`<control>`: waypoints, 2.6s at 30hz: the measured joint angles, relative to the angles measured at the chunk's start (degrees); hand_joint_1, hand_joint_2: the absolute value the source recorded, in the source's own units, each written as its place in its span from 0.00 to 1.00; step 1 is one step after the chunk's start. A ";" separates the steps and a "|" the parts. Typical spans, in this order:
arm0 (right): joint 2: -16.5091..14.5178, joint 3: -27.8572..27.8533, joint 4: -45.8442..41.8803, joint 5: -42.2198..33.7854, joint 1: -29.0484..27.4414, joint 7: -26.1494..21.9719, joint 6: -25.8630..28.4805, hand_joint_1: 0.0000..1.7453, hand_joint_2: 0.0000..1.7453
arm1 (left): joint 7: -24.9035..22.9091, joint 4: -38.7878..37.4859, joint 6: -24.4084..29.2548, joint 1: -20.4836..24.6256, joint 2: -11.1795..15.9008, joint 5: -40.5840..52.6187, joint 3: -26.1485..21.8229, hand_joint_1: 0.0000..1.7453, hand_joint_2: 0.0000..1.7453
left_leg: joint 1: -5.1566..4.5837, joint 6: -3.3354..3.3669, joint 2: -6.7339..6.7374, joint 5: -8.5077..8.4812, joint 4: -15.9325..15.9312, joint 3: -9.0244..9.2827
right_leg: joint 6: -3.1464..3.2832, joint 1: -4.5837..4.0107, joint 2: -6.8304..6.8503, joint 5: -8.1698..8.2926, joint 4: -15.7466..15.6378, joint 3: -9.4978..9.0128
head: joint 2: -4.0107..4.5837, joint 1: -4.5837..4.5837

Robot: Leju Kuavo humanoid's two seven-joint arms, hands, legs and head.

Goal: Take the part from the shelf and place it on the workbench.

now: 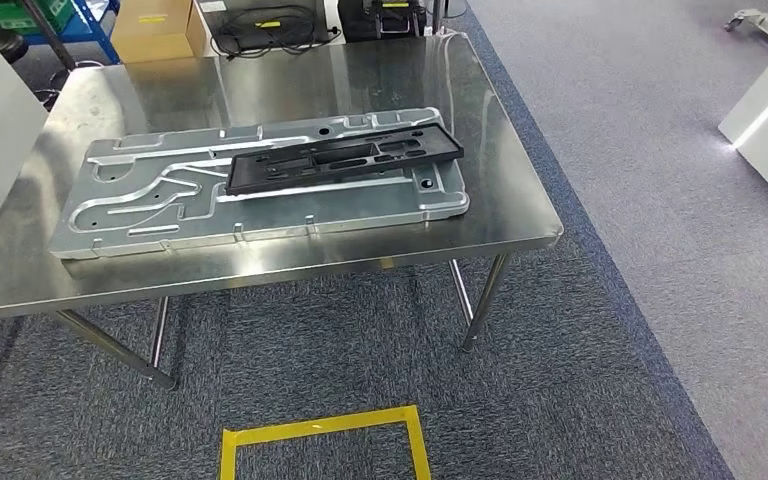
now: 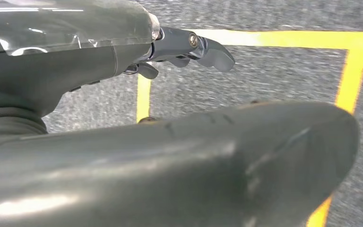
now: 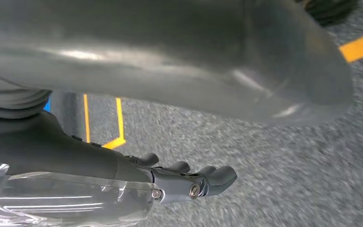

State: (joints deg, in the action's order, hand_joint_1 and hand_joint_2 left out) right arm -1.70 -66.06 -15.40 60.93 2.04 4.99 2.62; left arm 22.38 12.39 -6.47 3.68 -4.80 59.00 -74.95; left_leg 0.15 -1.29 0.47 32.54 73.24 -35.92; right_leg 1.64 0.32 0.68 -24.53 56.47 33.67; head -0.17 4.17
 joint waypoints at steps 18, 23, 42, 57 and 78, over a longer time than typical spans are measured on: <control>-0.72 -0.80 2.16 2.50 1.04 -0.47 -5.88 0.00 0.00 | -4.68 -0.31 0.62 0.29 -2.08 4.03 3.32 0.00 0.00 | -0.32 3.13 0.47 -8.17 -16.22 2.72 | -3.53 0.94 -0.53 -4.70 7.54 -4.18 | 0.00 0.00; -0.89 -0.80 2.53 2.50 1.60 -2.53 -6.59 0.00 0.00 | -4.35 -0.31 0.82 0.23 -1.86 4.26 3.85 0.00 0.00 | -0.24 1.34 0.27 -9.67 -15.02 0.78 | -1.64 0.54 -0.43 -6.15 -0.65 -8.15 | 0.00 0.01; -2.65 -0.78 3.26 3.00 2.82 -4.03 -7.69 0.00 0.00 | -2.56 -0.28 1.21 1.26 -0.08 6.24 5.77 0.00 0.00 | -0.23 3.93 0.48 -4.61 -19.12 9.38 | -3.00 0.47 -0.38 -6.39 8.90 4.99 | 0.00 0.00; -2.78 -0.78 3.49 2.96 3.61 -4.58 -7.02 0.00 0.00 | -0.59 -0.28 0.10 1.49 1.21 7.17 7.16 0.00 0.00 | 0.06 0.55 0.09 -2.30 -8.55 -2.18 | -0.02 0.45 0.00 -4.14 -0.84 -5.73 | 0.00 0.02; -3.14 -0.78 3.51 3.14 3.38 -3.58 -6.77 0.00 0.00 | -1.55 -0.28 -0.07 1.83 1.57 6.71 7.20 0.00 0.00 | -0.36 3.39 0.59 -7.77 -17.29 3.45 | -3.59 0.77 -0.46 -5.45 13.98 0.91 | 0.00 0.02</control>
State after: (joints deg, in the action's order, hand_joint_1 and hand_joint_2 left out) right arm -4.84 -66.84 -11.89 64.06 5.42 1.42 -4.15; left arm 20.83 12.11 -6.54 5.51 -3.22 65.71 -67.76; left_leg -0.21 2.10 1.05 24.77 55.95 -32.46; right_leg -1.95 1.09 0.22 -29.98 70.45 34.57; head -0.17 4.20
